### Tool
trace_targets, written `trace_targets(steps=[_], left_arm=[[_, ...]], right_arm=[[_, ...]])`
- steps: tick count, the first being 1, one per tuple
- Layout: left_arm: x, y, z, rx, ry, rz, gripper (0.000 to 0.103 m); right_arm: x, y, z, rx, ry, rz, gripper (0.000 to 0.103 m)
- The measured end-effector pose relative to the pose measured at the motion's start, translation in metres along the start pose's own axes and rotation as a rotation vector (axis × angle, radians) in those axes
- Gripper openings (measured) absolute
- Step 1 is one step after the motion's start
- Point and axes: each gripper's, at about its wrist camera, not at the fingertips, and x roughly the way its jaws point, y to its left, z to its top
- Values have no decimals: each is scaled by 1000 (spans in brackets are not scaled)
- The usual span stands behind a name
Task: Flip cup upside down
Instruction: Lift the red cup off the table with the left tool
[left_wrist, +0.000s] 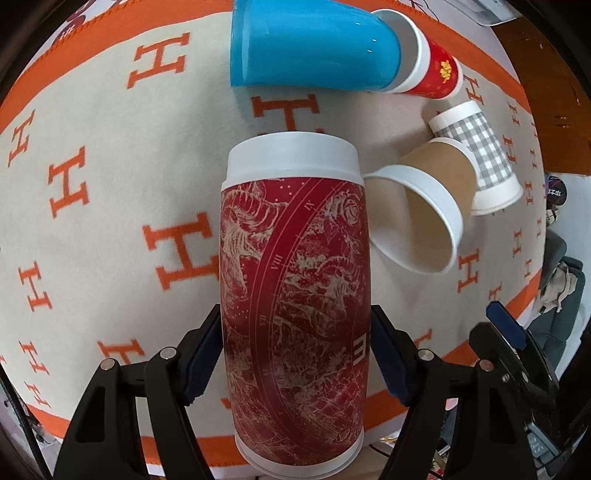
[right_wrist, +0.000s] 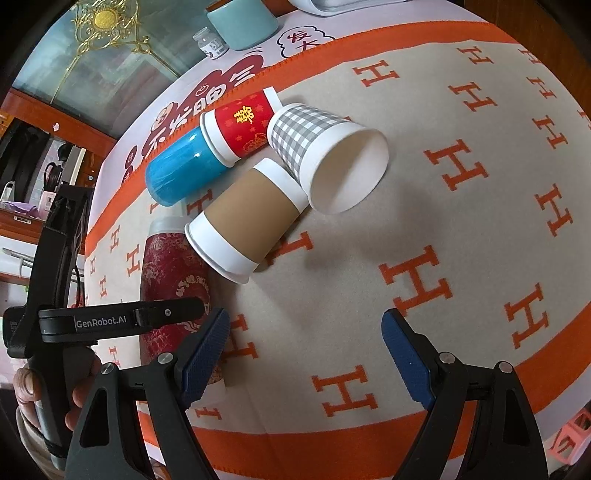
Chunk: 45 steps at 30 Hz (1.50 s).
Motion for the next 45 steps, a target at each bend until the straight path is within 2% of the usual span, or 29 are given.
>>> trace_targets(steps=[6,13,19,25,29,35,45], left_arm=[[-25,2,-22,-16,-12,-48,73],[-72,-5,-62,-26,-117,-100,73],[-89,-21,-107,-21,-184,-122,74],[-65,-43,-141,-16,-224,-84,74],[-33,-46,-153,-40,-203,-63,74],[5,-44,-157,-93,-161,-70,74],[21,-45,-143,-125,-168,-61,74]], right_arm=[[-11,0,-5,-5,-12,16,86],[-39,1,-20,-40,-41,49,86],[-69,0,-47,-92,-62,67,86],[-82,-11,-75,-129,-52,48,86],[-79,-27,-91,-126,-26,33,86],[-73,-50,-105,-115,6,-1,86],[-62,-67,-117,-105,37,-22,86]])
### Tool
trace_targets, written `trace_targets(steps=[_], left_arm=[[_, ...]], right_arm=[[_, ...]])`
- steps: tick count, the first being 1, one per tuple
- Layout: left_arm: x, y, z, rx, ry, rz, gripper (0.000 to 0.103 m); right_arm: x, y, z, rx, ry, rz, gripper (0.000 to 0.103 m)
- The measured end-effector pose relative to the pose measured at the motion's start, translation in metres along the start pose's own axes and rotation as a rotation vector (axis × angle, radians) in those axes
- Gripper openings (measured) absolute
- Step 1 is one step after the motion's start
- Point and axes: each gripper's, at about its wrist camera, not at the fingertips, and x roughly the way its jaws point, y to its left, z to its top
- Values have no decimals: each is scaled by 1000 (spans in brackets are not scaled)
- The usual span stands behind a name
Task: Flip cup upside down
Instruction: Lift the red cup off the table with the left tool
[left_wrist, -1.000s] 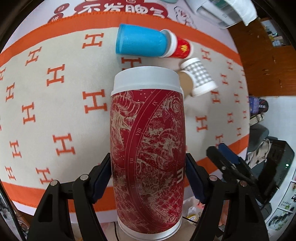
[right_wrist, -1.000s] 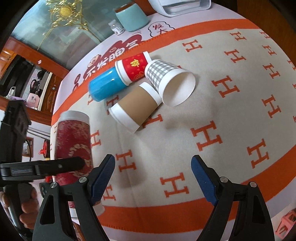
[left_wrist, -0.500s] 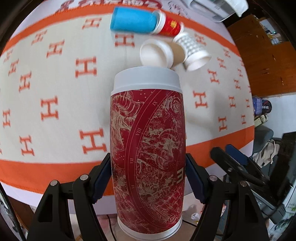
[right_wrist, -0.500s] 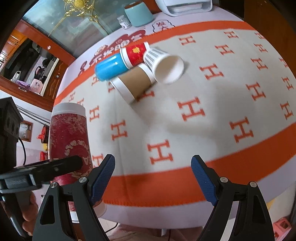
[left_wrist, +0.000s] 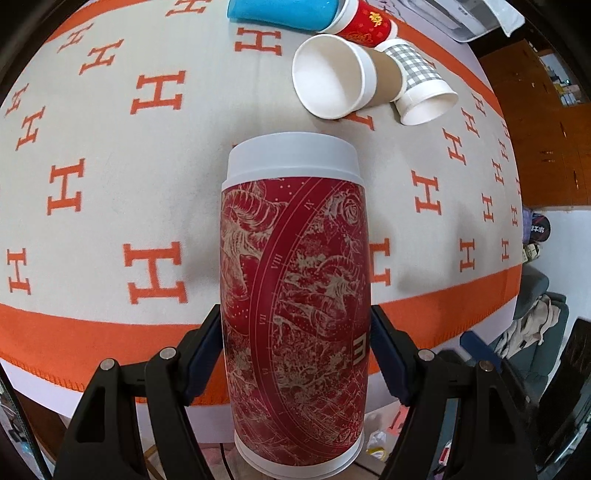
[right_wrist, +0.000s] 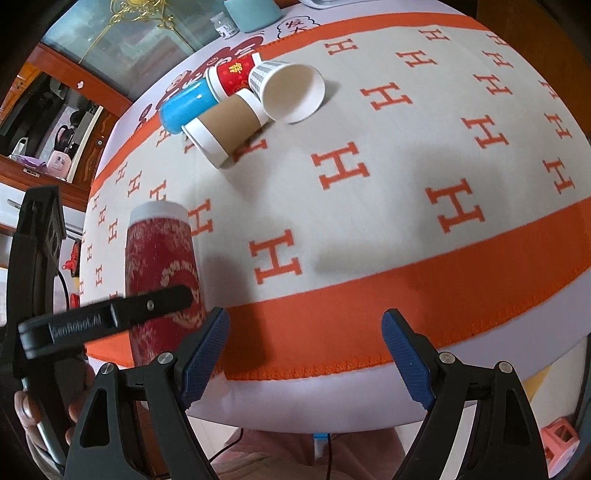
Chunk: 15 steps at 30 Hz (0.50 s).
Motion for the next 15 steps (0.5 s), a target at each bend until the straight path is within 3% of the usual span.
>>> trace_targets(steps=[8,15], left_arm=[[7,-1,-1,-22,39,5,74],[11,-2,-2,-19,25,28,75]], right_arm=[[4,1,-4,1,5,5,86],[5,-3,-4,12,6,9,86]])
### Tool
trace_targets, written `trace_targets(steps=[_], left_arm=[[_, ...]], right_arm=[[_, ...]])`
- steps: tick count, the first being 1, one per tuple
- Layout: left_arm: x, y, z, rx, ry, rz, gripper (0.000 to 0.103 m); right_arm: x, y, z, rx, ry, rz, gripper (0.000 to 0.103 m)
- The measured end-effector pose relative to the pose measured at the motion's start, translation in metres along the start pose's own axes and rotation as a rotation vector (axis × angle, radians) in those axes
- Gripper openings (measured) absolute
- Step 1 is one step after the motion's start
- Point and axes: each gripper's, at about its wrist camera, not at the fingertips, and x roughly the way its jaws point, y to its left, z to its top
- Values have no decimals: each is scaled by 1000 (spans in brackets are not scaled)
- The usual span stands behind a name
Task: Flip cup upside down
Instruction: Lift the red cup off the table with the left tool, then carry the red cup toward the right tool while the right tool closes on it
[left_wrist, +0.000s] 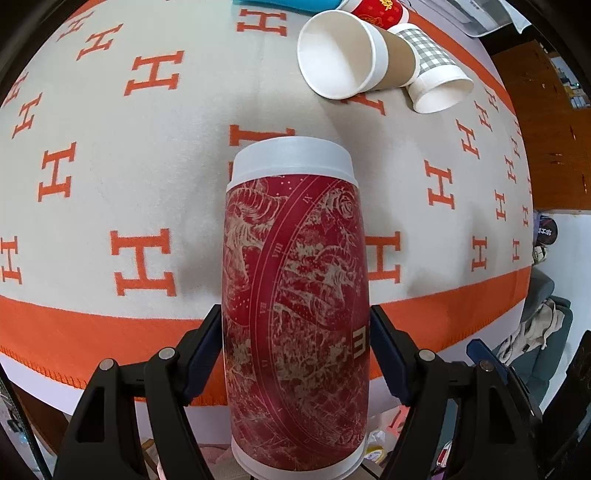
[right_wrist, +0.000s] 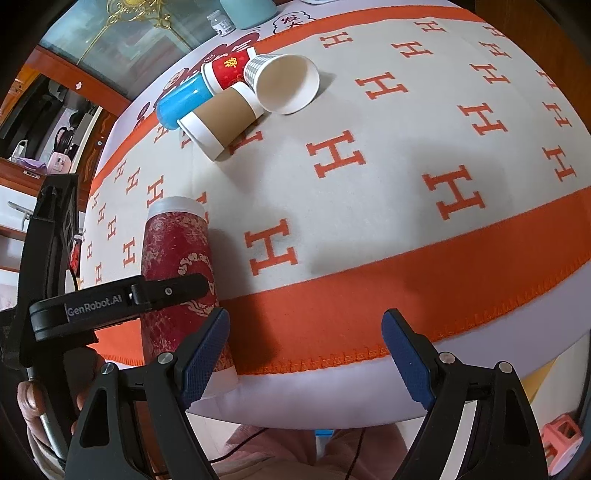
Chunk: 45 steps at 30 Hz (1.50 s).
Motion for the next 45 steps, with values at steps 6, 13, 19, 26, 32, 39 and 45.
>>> trace_targets(steps=[6,13,19,26,32,39,45], left_arm=[[-4,-3,-3,10,-16,-10,84],[-23,-6,-13,51,-31,-13,84],[-48,-5,-28,84,-65,-20,84],[-73,6,-45,106,-103,-13,84],[-92,19,-59,122,-153,31,84],[-113,35,-68,131,-249,120,84],[-120,46,-69,147,-348,238,84]], right_arm=[[-3,0,-1,-6,-5,0,86],[-7,0,-3,-7,-11,6,86],[-15,3,-6,-18,-26,15,86],[-29,11,-11,-38,-44,32,86],[-38,24,-15,-66,-47,48,86],[-52,42,-17,-112,-62,74,86],[-44,56,-8,-127,-22,97,86]])
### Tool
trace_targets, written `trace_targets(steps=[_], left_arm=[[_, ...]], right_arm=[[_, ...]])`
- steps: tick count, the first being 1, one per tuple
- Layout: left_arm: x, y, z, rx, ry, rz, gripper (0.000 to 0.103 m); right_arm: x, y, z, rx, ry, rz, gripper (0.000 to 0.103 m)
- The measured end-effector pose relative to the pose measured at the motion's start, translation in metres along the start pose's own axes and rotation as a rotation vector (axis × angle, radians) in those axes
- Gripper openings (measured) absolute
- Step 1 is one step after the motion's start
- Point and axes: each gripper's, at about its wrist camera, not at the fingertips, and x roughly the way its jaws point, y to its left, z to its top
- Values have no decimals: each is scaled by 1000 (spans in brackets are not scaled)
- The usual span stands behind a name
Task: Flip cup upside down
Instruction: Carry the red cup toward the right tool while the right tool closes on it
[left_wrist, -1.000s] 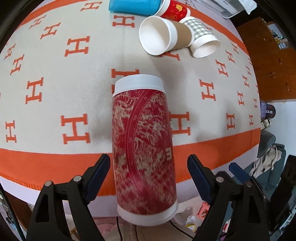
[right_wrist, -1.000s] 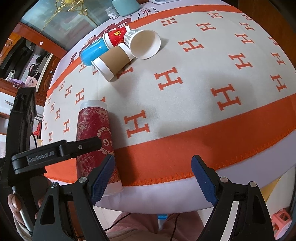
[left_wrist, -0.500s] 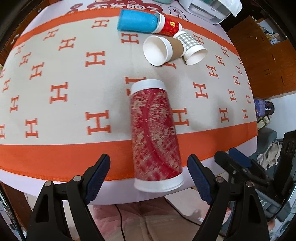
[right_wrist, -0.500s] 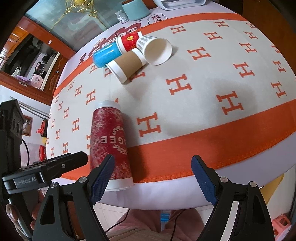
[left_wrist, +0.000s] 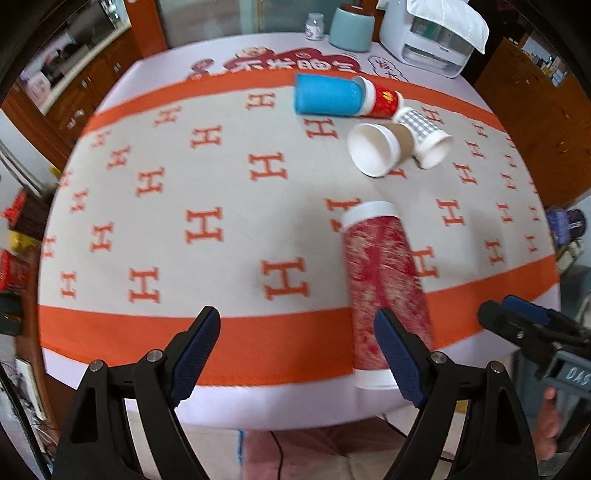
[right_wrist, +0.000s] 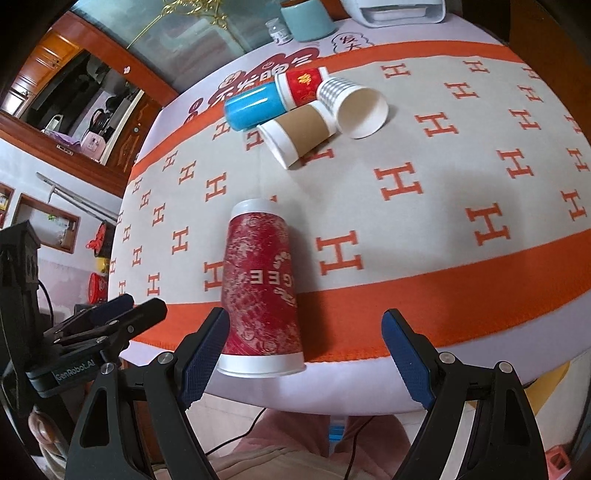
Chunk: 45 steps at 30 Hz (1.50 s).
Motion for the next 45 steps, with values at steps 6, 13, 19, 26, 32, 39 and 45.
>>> trace_targets(steps=[6,13,19,26,32,39,45], left_arm=[[13,17,1,-11,11,19,84],[32,37,9,-51,33,-1,90],[52,52,20,-81,86,-38,92],[71,56,33,-79,128,-45,92],[81,55,41,-59,146,-44,92],[90,55,46,-40,164,-50,92],[95,58,49,-39,168,-54,92]], right_arm=[[20,17,13,-9,41,18,86],[48,33,26,-28,84,7,86],[73,35,36,-16,114,-15,86],[100,33,52,5,154,-36,86],[123,34,60,20,192,-25,86],[144,42,65,31,235,10,87],[155,44,73,53,239,13,87]])
